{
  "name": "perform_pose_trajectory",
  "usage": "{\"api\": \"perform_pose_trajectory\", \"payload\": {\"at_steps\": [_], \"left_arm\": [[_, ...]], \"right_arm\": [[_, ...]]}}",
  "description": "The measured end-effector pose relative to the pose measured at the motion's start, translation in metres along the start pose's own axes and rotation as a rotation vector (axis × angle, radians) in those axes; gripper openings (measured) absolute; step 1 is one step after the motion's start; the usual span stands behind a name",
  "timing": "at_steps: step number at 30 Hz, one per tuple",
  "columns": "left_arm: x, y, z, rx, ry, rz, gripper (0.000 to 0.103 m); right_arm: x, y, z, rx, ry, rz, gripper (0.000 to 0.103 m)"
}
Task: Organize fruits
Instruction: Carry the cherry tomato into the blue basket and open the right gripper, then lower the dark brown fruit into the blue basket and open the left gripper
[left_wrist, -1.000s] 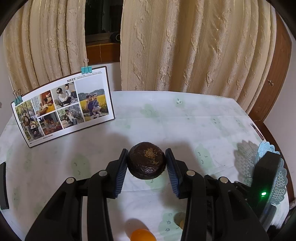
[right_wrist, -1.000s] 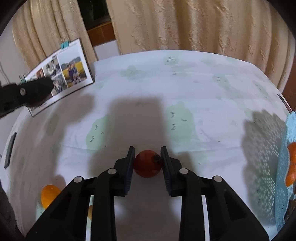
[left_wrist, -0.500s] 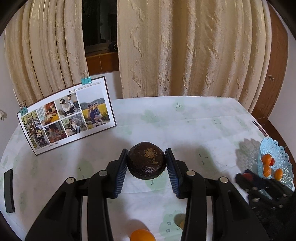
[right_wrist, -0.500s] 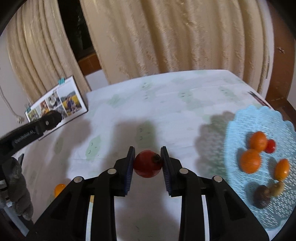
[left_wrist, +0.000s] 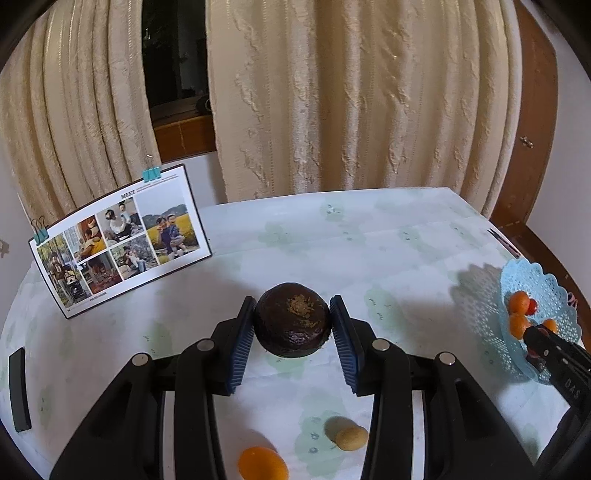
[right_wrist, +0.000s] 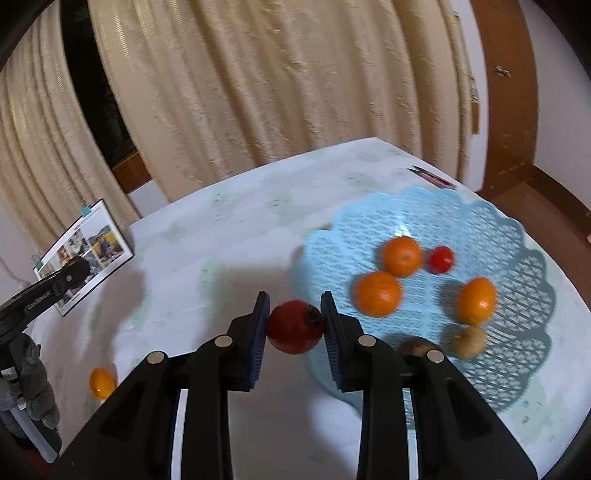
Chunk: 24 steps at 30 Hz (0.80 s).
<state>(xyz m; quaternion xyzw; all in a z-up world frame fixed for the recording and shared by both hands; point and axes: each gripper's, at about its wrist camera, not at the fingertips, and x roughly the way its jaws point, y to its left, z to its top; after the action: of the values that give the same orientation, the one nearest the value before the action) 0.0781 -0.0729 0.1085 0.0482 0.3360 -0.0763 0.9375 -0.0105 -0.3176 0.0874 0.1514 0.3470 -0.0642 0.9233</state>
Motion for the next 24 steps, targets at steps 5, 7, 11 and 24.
{"api": "perform_pose_trajectory", "payload": {"at_steps": [5, 7, 11, 24], "left_arm": [[-0.005, -0.013, -0.004, 0.029, -0.010, -0.015, 0.041], [-0.008, -0.018, -0.005, 0.040, -0.014, -0.019, 0.041], [-0.010, -0.027, -0.008, 0.061, -0.016, -0.029, 0.041], [-0.015, -0.053, -0.016, 0.118, -0.026, -0.032, 0.041]], "right_arm": [[-0.007, -0.023, -0.005, 0.042, -0.006, -0.034, 0.029], [-0.009, -0.030, -0.006, 0.054, -0.009, -0.046, 0.029], [-0.013, -0.041, -0.008, 0.084, -0.015, -0.060, 0.035], [-0.037, -0.066, -0.017, 0.150, -0.119, -0.101, 0.058]]}}
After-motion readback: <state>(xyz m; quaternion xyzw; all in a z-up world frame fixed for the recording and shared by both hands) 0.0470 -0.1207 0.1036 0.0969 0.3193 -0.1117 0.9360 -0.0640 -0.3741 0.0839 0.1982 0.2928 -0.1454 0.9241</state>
